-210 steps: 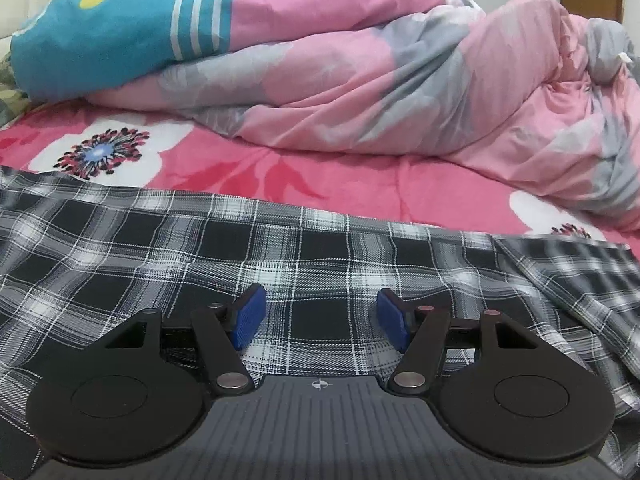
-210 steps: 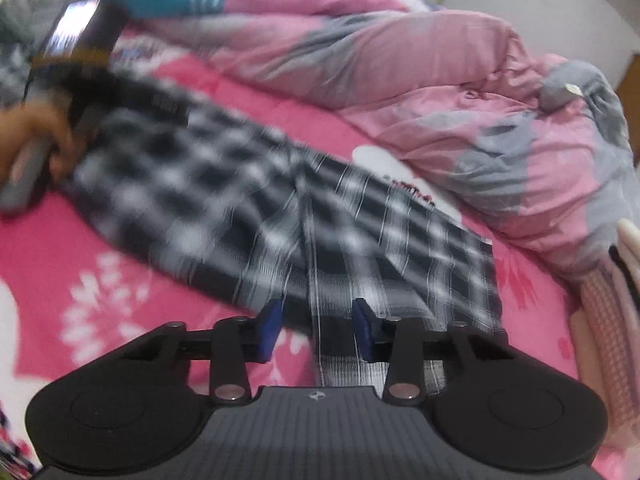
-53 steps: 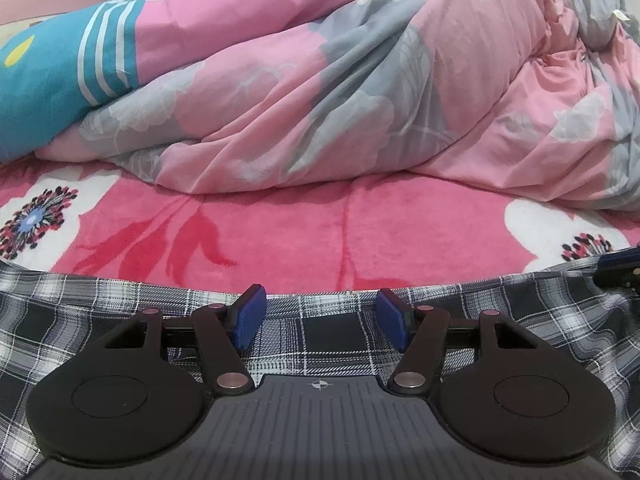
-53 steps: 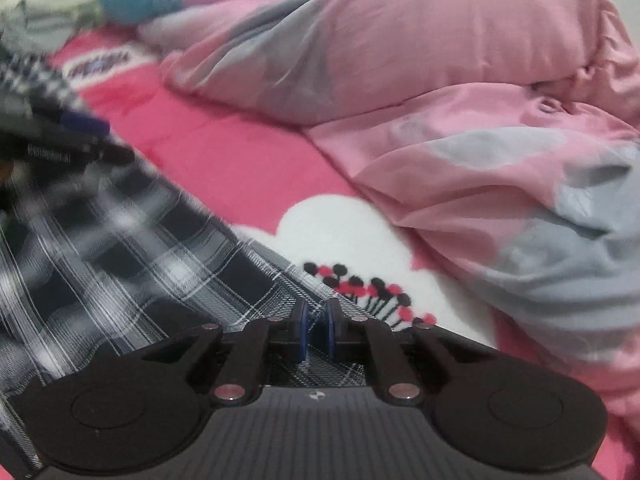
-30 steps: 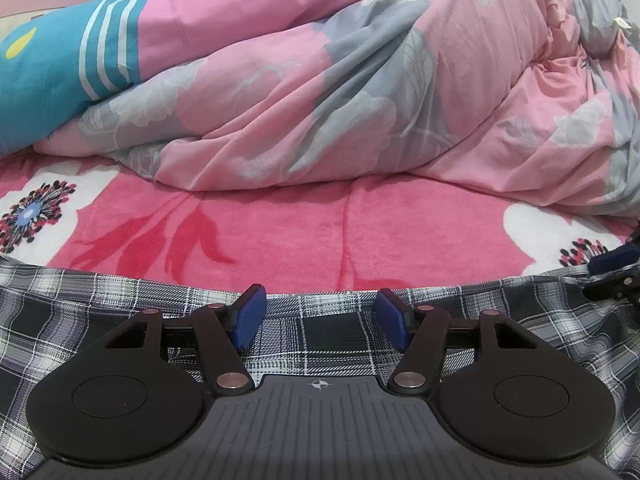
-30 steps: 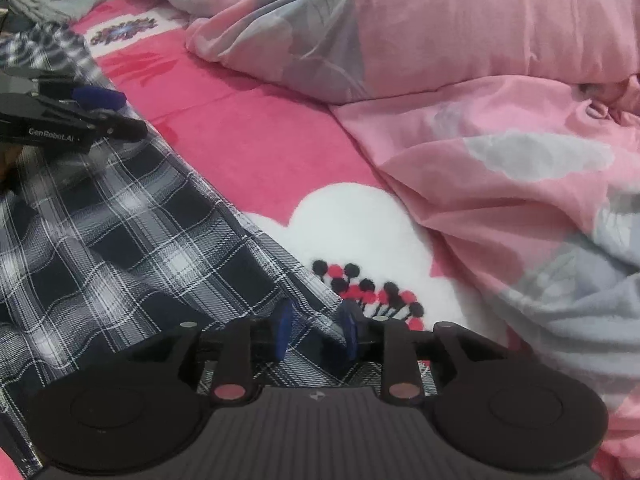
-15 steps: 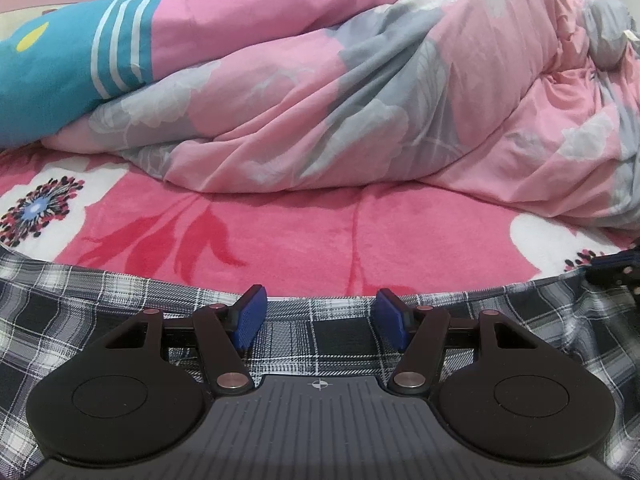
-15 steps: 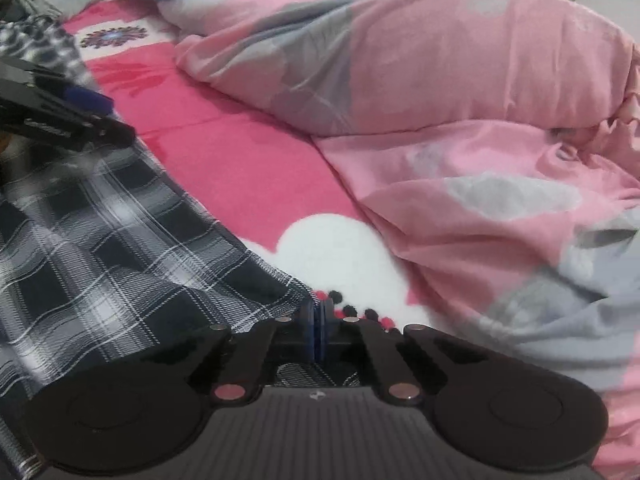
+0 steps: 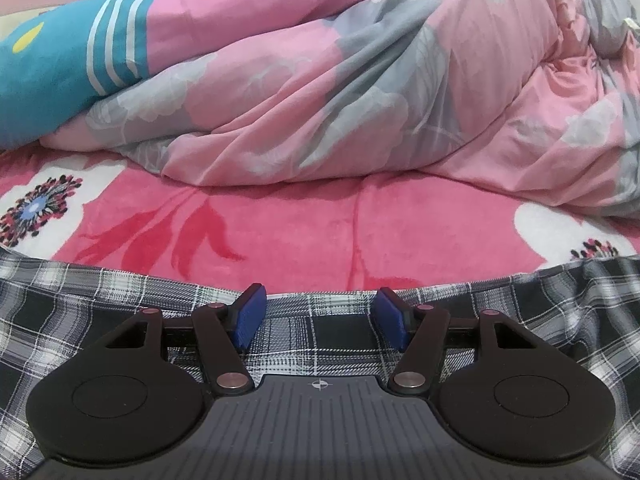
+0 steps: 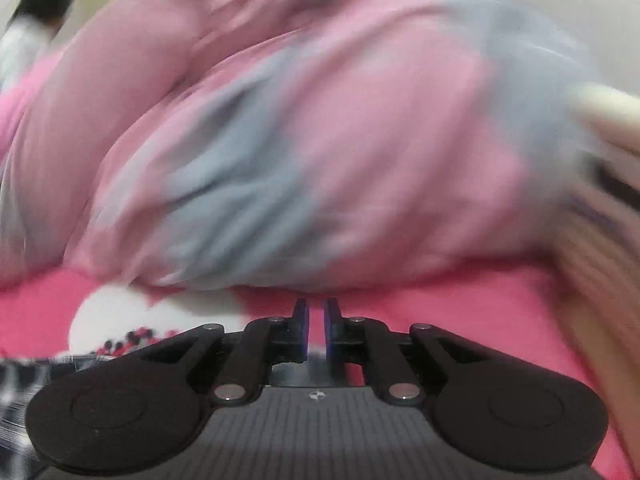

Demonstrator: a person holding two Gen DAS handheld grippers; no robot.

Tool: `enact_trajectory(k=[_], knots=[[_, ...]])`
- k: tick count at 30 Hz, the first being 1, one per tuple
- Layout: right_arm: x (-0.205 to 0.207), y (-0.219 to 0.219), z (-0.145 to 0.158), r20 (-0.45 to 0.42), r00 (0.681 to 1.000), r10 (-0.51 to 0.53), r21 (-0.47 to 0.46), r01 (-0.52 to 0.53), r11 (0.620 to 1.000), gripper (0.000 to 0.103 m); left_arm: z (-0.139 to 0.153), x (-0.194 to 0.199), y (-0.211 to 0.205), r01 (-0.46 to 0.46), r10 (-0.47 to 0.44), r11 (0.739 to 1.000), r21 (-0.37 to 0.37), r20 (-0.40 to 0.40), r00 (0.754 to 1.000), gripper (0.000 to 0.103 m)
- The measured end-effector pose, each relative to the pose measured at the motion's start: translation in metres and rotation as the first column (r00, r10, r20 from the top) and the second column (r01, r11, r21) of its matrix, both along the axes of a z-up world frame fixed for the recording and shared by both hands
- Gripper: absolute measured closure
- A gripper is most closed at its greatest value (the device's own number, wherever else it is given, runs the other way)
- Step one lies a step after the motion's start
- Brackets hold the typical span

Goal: Fold clothes

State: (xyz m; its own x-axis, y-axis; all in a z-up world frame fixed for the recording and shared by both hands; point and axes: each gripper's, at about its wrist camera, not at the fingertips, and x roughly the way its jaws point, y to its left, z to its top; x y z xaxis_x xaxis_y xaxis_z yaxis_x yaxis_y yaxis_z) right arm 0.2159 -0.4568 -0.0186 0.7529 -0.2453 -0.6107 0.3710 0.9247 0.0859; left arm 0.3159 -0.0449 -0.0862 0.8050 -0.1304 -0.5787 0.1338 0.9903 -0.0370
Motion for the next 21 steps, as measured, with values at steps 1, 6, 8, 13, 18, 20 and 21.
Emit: enact_trajectory(k=[1, 6, 8, 13, 18, 20, 21], knots=[[-0.015, -0.008, 0.004, -0.006, 1.000, -0.009, 0.015, 0.010, 1.000, 0.094, 0.000, 0.000, 0.000, 0.000, 0.000, 1.000, 0.001, -0.001, 1.000, 0.042], [-0.072, -0.015, 0.006, -0.072, 0.997, -0.036, 0.100, 0.043, 0.994, 0.059, -0.001, 0.001, -0.002, -0.001, 0.001, 1.000, 0.017, -0.008, 1.000, 0.041], [-0.093, -0.012, 0.002, -0.073, 0.996, -0.051, 0.211, 0.065, 0.975, 0.055, 0.000, 0.001, -0.003, -0.001, 0.001, 1.000, 0.026, -0.011, 1.000, 0.041], [-0.149, -0.012, -0.014, -0.047, 0.991, -0.129, 0.498, 0.135, 0.857, 0.053, 0.012, -0.005, 0.003, -0.009, 0.010, 1.000, 0.015, -0.015, 1.000, 0.042], [-0.168, -0.007, -0.014, 0.005, 0.991, -0.134, 0.531, 0.111, 0.840, 0.056, 0.048, -0.054, 0.007, 0.080, -0.080, 0.997, 0.014, 0.056, 0.995, 0.042], [-0.168, -0.009, -0.016, 0.027, 0.989, -0.144, 0.542, 0.107, 0.834, 0.062, 0.060, -0.082, -0.003, 0.183, -0.185, 0.983, 0.023, 0.077, 0.980, 0.042], [-0.166, -0.012, -0.018, 0.035, 0.987, -0.155, 0.556, 0.110, 0.824, 0.063, 0.065, -0.096, -0.008, 0.236, -0.237, 0.971, 0.028, 0.087, 0.968, 0.042]])
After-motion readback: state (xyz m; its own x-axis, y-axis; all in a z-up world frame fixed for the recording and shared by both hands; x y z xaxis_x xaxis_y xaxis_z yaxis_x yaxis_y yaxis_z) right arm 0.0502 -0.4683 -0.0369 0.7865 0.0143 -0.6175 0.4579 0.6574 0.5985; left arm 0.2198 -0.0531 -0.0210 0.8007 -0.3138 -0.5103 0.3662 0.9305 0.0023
